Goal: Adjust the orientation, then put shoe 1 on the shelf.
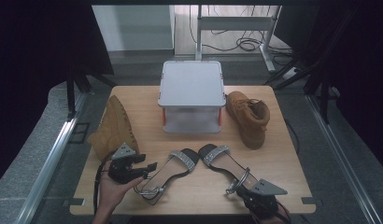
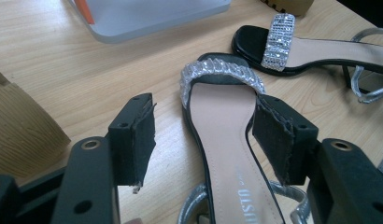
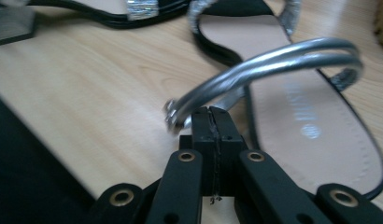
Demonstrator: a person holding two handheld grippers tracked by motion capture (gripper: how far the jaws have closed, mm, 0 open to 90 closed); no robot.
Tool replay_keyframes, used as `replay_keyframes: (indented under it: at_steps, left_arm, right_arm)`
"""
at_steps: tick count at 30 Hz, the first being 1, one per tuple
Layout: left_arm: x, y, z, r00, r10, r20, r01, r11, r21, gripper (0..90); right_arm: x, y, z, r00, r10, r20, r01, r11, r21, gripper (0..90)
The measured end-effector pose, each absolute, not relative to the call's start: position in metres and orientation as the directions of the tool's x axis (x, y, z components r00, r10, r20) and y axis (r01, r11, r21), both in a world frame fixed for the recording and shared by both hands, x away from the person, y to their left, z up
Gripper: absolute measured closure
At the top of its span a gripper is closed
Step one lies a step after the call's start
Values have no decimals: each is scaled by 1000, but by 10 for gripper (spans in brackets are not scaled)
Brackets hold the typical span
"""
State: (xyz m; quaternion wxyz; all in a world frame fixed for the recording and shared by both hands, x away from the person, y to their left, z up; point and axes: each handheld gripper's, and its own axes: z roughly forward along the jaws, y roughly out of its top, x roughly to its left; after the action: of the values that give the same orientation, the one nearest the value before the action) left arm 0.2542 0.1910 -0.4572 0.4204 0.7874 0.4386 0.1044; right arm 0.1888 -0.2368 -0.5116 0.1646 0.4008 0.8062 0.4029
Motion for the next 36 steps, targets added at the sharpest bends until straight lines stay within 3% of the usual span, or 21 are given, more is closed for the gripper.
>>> replay_keyframes:
  at_steps: [7,10,18,28,36]
  left_arm:
    - [250,190,-456,596,777,-200,602,-268,752,389]
    - [250,190,-455,597,776,-201,603,-270,751,388]
    - [254,189,-457,598,773,-210,613,-274,741,385]
    - [259,182,-458,612,768,-191,617,-312,722,381]
    - [261,177,-450,615,769,-174,623,-339,705,375]
  right_arm:
    - [167,-255,-507,-615,782,106,501,283,817,862]
    - [164,-261,-494,-618,778,114,483,262,836,809]
    - [201,-264,-463,-608,788,95,457,249,854,496]
    - [247,-251,-449,-640,764,75,483,325,813,400]
    - [269,-240,-452,-637,768,68,489,335,805,387]
